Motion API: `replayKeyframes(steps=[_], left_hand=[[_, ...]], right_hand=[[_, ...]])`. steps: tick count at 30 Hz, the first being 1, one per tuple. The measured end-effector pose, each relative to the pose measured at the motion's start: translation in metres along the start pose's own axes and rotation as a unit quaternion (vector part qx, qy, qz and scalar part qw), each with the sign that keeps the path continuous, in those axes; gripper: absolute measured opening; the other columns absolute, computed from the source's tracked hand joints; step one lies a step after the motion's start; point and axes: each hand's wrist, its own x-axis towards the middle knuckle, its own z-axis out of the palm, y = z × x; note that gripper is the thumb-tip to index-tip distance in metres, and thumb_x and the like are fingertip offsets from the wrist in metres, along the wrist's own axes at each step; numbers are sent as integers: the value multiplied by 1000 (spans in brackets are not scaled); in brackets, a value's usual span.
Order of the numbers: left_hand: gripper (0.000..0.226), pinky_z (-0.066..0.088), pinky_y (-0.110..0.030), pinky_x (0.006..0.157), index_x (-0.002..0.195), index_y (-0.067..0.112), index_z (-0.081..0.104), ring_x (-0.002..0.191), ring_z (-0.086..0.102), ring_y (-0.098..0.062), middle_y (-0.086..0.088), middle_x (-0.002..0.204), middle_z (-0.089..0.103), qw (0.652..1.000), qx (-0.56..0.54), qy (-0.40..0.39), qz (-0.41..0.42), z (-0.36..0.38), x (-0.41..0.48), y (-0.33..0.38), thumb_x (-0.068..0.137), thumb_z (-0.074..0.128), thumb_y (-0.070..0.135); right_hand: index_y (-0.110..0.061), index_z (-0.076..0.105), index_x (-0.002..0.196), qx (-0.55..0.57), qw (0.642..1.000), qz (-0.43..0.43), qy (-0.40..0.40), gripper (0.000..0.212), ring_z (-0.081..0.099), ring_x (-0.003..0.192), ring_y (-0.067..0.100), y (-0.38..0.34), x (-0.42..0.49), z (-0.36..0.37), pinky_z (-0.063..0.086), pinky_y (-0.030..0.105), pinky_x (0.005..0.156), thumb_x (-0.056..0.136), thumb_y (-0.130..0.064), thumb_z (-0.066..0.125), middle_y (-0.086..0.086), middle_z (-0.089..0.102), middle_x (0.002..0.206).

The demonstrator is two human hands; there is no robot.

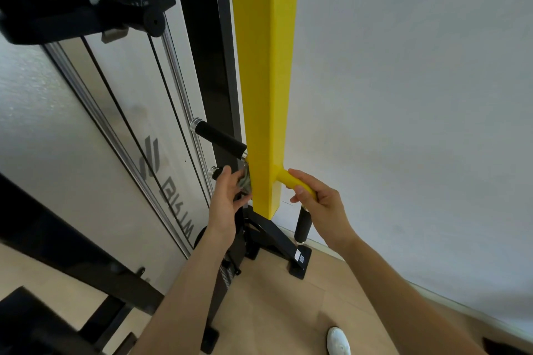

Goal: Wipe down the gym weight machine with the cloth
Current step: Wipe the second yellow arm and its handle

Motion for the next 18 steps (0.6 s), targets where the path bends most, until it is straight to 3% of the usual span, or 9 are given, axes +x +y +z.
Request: replayKeyframes(steps=[4,6,9,14,18], left_hand=[[58,44,-46,112,135,16,61,124,59,-20,-1,120,69,998,25,10,-50,3,-1,-7,105,29,53],[58,43,-46,112,136,14,60,123,60,-21,-5,124,67,998,22,12,-57,5,-1,-7,105,29,52],[51,42,-49,113,126,20,65,117,63,-18,-8,125,68,999,3,18,-33,8,-4,-2,106,29,50],[30,48,-49,105,102,22,65,107,67,-21,-2,101,76,994,-91,46,32,6,-14,12,108,37,33],[34,50,-45,100,117,8,65,119,64,-33,-12,115,74,985,-165,43,38,-3,-23,10,106,41,30]], right_hand=[[-29,62,127,-4,1000,-1,-2,31,64,85,5,1,0,0,50,15,74,102,-13,52,-8,66,115],[-29,62,126,-6,1000,-4,-2,31,64,86,6,1,0,0,50,15,75,102,-13,52,-7,66,116],[-30,62,126,-4,1000,-5,-3,31,64,88,6,1,1,0,50,16,75,102,-14,52,-3,67,119],[-30,61,128,-8,1000,-10,-5,31,65,89,9,4,3,-1,51,17,76,101,-16,52,-1,68,120],[-24,62,129,-2,1000,-14,0,32,65,92,6,3,3,-2,51,18,77,102,-13,52,0,68,119]])
